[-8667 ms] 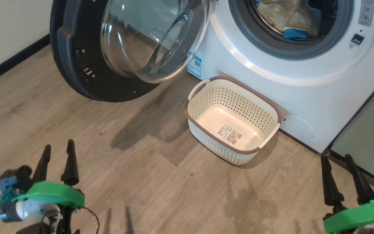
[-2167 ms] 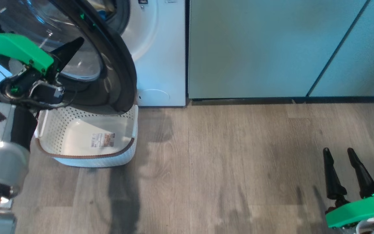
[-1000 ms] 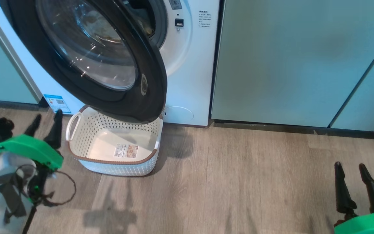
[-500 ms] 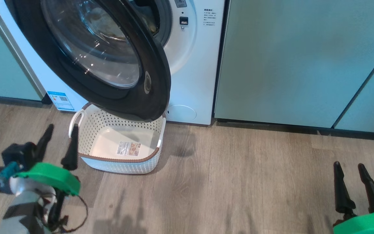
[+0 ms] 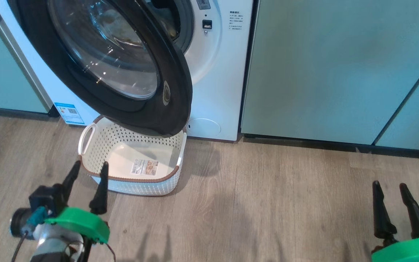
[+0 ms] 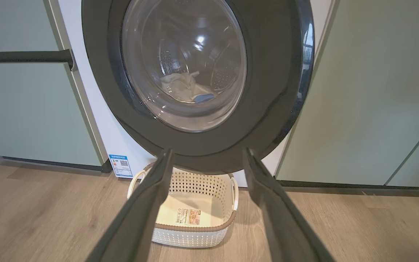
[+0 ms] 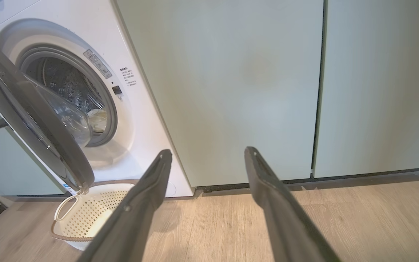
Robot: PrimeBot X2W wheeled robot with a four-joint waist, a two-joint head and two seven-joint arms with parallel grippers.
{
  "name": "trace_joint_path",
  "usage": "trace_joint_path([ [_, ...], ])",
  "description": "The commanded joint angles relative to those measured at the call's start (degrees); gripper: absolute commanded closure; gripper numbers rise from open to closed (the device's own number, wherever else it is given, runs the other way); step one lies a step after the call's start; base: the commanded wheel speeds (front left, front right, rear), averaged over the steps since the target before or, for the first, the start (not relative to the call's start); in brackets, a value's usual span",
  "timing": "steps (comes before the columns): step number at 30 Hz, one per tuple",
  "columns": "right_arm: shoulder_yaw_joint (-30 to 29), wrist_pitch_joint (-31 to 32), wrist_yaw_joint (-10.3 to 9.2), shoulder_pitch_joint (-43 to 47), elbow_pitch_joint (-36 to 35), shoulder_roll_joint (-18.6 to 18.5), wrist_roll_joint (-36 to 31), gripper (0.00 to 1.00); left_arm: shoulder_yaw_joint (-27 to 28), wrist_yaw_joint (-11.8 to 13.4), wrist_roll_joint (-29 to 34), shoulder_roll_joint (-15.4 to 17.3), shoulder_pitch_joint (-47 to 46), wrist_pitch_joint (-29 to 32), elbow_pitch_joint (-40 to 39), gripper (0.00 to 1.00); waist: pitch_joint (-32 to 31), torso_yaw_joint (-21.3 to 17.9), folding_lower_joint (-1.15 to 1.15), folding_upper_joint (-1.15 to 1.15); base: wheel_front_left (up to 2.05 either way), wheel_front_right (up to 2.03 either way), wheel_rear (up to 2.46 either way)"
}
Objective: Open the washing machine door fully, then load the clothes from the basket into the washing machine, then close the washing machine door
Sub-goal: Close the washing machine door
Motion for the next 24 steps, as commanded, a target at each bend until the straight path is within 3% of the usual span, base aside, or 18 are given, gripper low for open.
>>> trace_joint_path([
  [1,0.9,-0.4,0.02,-0.7,-1.9,-0.2,-0.6,0.00,2.5,0.0,0.5,0.6,-1.4,-0.5,-2.3,0.00,0.0,0.0,0.00,0.00,0.00,0.00,0.00],
  [24,0.9,-0.4,0.02,0.1,-1.9,0.2,-0.5,0.00,3.2,-0.1,0.9,-2.2,-0.7,-0.5,-4.2,0.00,-0.1,0.6,0.00,0.00,0.00,0.00,0.00],
])
